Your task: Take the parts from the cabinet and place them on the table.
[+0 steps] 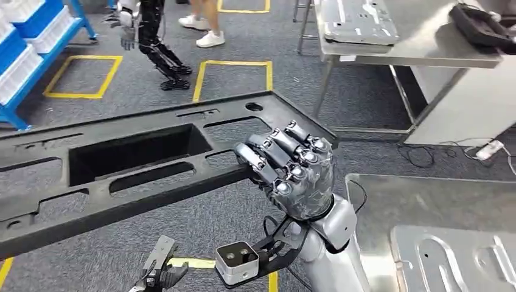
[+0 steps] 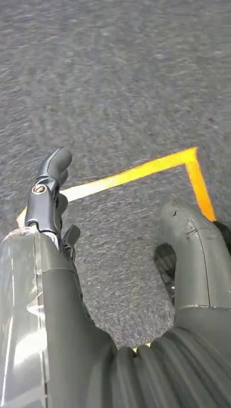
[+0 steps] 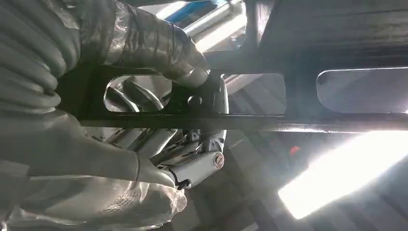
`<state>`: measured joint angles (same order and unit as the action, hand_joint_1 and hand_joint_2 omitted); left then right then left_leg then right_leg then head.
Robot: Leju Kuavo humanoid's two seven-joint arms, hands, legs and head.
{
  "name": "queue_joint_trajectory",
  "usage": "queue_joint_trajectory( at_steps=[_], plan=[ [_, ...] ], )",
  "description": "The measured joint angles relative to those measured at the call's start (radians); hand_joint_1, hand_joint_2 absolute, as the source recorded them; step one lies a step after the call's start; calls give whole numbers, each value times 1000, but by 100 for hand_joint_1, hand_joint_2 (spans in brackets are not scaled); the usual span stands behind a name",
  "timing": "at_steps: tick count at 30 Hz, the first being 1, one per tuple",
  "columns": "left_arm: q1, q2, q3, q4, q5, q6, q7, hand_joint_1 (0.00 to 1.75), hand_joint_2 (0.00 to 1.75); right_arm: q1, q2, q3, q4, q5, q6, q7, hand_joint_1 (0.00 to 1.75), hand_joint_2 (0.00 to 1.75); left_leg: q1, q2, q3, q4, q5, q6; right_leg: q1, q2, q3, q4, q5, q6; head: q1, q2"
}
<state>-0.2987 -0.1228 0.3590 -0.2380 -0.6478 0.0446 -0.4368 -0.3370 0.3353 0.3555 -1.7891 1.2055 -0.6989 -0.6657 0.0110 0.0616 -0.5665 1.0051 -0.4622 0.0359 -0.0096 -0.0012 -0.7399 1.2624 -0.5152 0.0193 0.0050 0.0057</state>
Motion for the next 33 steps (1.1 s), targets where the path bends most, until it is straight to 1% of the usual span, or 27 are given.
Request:
queue_joint_trajectory(
  at_steps=[1, 2, 3, 4, 7, 8, 9, 10, 11, 12, 13, 14, 15, 17, 18, 19, 22, 23, 24, 25, 26, 28, 29, 30, 31, 32, 33],
  plan=[
    [-1, -1, 0, 0, -1, -1, 0, 0, 175, 0, 0, -2, 0, 1, 0, 0, 175, 175, 0, 10, 1, 3, -3, -2, -1, -11, 46, -79, 39, -1, 0, 0],
    [-2, -2, 0, 0, 0, -1, 0, 0, 175, 0, 1, -2, 0, 1, 0, 0, 175, 175, 0, 21, 2, 8, -8, -6, -1, -37, 96, -166, 73, -3, 0, 0],
    [-3, -2, 0, 0, 0, -1, 0, 0, 175, -1, 1, -2, 0, 1, 0, 0, 175, 175, -4, 30, 1, 11, -12, -12, 11, -79, 118, -211, 55, -7, 0, 0],
    [-4, -1, 0, 0, 0, -1, 1, 0, 175, -1, 3, -3, 0, 1, 0, 0, 175, 175, -10, 39, -1, 21, -17, -18, 12, -66, 115, -220, 64, -19, -1, 0],
    [-5, -2, 0, 0, -1, -3, 3, 0, 175, -2, 3, -5, 0, 3, 0, 3, 175, 175, -9, 69, 6, 15, -17, -31, 17, -31, 108, -216, 66, -32, 0, 0],
    [-7, -3, 0, 0, -2, -6, 3, 0, 175, -2, 4, -7, -1, 6, 0, 5, 175, 175, -8, 72, 6, 16, -25, -38, 10, -19, 114, -224, 72, -41, -1, 0],
    [-9, -2, 0, 0, -2, -8, 2, 0, 175, -2, 5, -8, -1, 10, 0, 6, 175, 175, -1, 22, 1, 39, -47, -44, 6, -12, 115, -227, 74, -45, 0, 0],
    [-8, -2, 0, 0, -2, -10, 2, 0, 175, -2, 5, -8, 0, 14, 0, 8, 175, 175, 0, -16, -21, 93, -83, -46, 4, -4, 114, -227, 75, -49, -2, 0],
    [-5, -2, 0, 0, -2, -11, 2, 0, 175, -2, 5, -8, 0, 16, 0, 9, 175, 175, 1, -39, -58, 174, -124, -49, 3, 9, 113, -227, 76, -51, 0, 0],
    [0, -2, 0, 0, -2, -12, 2, 0, 175, -1, 5, -10, 0, 18, 0, 9, 175, 175, 1, -48, -96, 253, -156, -50, 4, 22, 111, -226, 77, -53, -1, 0],
    [5, -2, 0, 0, -2, -13, 2, 0, 175, -1, 5, -11, 0, 21, 0, 9, 175, 175, 1, -52, -126, 314, -172, -51, 6, 36, 110, -225, 78, -54, 0, 0],
    [8, -2, 0, 0, -2, -13, 2, 0, 175, 0, 5, -13, 1, 21, 0, 9, 175, 175, 1, -53, -138, 331, -162, -48, 7, 51, 110, -224, 79, -54, 0, 0],
    [8, -2, 0, 0, -2, -13, 2, 0, 175, 0, 5, -14, 1, 21, 0, 9, 175, 175, 1, -54, -124, 295, -128, -44, 7, 66, 110, -222, 79, -54, -1, 0],
    [6, -2, 0, 0, -2, -13, 2, 0, 175, 0, 5, -15, 1, 21, 0, 9, 175, 175, 1, -75, -47, 127, -32, -34, 7, 93, 112, -218, 79, -54, -1, 0],
    [6, -1, 0, 0, -2, -13, 0, 0, 175, 0, 5, -16, 1, 21, 0, 9, 175, 175, 1, -127, -15, 47, -8, -28, 3, 102, 110, -217, 80, -52, 0, 0],
    [7, 0, 0, 0, -2, -13, 0, 0, 175, 0, 5, -17, 1, 21, 0, 9, 175, 175, 2, -144, -7, 30, -15, -25, 8, 113, 104, -214, 82, -46, 0, 0],
    [5, -2, 0, 0, -2, -13, -1, 0, 175, 1, 5, -19, 0, 21, 0, 10, 175, 175, -4, -119, -4, 22, -12, -21, -3, 145, 93, -223, 96, -23, 0, 0],
    [3, -8, -1, 0, -2, -13, -1, 0, 175, 0, 5, -20, 0, 21, 0, 10, 175, 175, 6, -106, 0, 7, -3, -13, 7, 154, 91, -227, 99, -15, 0, 0],
    [0, -5, 0, 0, -2, -13, -1, 0, 175, 1, 3, -20, -1, 21, 0, 10, 175, 175, 8, -91, 4, -4, 5, -7, 8, 95, 89, -215, 85, -14, 0, 0],
    [-1, -7, 0, 0, -1, -13, -2, 0, 175, 0, 3, -20, 0, 21, 0, 10, 175, 175, 7, -79, 5, -8, 7, 0, 11, 42, 71, -178, 51, -8, 2, 0],
    [1, -6, 0, 0, -2, -13, -2, 0, 175, 0, 3, -20, 0, 21, 0, 10, 175, 175, 4, -66, 4, -8, 6, 3, 8, 20, 39, -107, 9, -3, 1, 0],
    [8, -6, 0, 0, -2, -13, -1, 0, 175, 1, 2, -20, 0, 21, 0, 10, 175, 175, 4, -37, 1, -6, 5, 4, 1, 11, -28, 37, -52, 3, 1, 0],
    [9, -6, 0, 0, -2, -13, -1, 0, 175, 3, 2, -21, 0, 21, 0, 10, 175, 175, 4, -23, 1, -6, 5, 3, -2, 9, -43, 70, -53, 7, 1, 0],
    [9, -6, 0, 0, -2, -13, -1, 0, 175, 4, 2, -21, 0, 21, 0, 10, 175, 175, 4, -9, 1, -5, 3, 1, -5, 5, -31, 48, -30, 10, 1, 0],
    [8, -7, 0, 0, -2, -13, -1, 0, 175, 4, 2, -22, 0, 21, 0, 10, 175, 175, 4, 4, 2, -2, 0, -1, -7, -1, 5, -16, 9, 12, 1, 0],
    [7, -7, 0, 0, -2, -13, -1, 0, 175, 4, 2, -22, 0, 21, 0, 10, 175, 175, 5, 14, 4, 2, -5, -4, -7, -17, 57, -109, 53, 11, 1, 0],
    [6, -7, 0, 0, -2, -14, -1, 0, 175, 4, 2, -22, 0, 23, 0, 11, 175, 175, 4, 23, 6, 7, -10, -9, -4, -56, 106, -194, 82, 8, 1, 0]
  ],
)
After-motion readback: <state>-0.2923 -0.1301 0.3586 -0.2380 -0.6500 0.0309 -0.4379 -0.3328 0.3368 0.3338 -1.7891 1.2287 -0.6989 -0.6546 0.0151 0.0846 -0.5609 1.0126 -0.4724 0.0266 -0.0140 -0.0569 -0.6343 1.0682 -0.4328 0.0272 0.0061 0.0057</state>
